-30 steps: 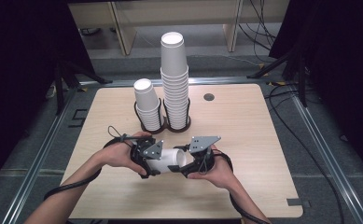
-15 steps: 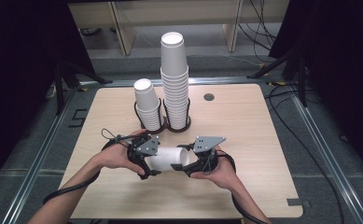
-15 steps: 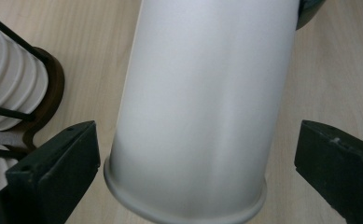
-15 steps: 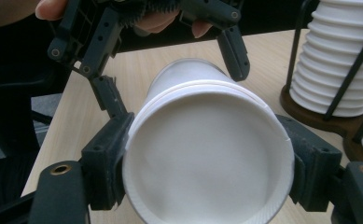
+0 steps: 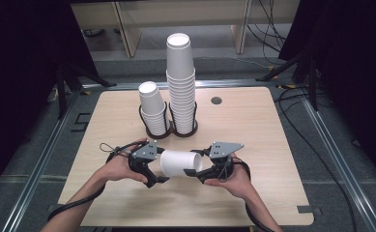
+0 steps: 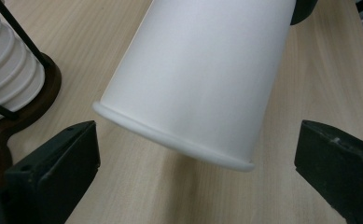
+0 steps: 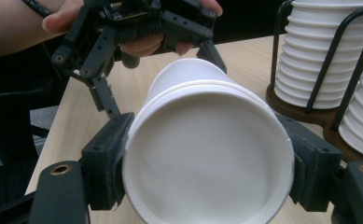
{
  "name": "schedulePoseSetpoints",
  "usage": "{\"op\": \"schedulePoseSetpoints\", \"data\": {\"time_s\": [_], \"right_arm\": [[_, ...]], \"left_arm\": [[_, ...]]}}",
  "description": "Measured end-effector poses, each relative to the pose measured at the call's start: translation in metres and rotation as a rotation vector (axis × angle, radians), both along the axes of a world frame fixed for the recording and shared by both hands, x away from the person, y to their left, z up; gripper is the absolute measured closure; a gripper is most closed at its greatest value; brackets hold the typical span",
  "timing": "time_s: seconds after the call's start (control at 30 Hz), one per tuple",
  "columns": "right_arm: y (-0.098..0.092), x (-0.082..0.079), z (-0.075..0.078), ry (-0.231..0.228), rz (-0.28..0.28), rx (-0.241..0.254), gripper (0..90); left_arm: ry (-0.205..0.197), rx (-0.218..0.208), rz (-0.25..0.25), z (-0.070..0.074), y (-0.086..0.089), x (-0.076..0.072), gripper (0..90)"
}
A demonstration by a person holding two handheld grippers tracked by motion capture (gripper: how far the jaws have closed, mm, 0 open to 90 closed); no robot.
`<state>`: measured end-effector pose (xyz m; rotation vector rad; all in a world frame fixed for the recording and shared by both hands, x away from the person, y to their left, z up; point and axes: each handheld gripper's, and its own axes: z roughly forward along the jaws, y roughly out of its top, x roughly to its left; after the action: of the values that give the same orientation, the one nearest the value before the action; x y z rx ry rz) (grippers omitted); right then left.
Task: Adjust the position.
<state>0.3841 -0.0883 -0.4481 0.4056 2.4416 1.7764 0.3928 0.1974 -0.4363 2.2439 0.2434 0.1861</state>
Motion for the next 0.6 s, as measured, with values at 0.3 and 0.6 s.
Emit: {"op": "schedulePoseSetpoints", "data": {"time_s": [0.3, 0.6], "right_arm": [[-0.0024, 0.0002, 0.0004, 0.007, -0.008, 0.016, 27.5], [0.0009, -0.0003, -0.0014, 0.007, 0.01, 0.04, 27.5]], "left_arm": [[0.013, -0.1, 0.041, -0.0056, 0.0027, -0.0004, 0.0], [0.004, -0.096, 0.036, -0.0063, -0.0006, 0.001, 0.0]]}}
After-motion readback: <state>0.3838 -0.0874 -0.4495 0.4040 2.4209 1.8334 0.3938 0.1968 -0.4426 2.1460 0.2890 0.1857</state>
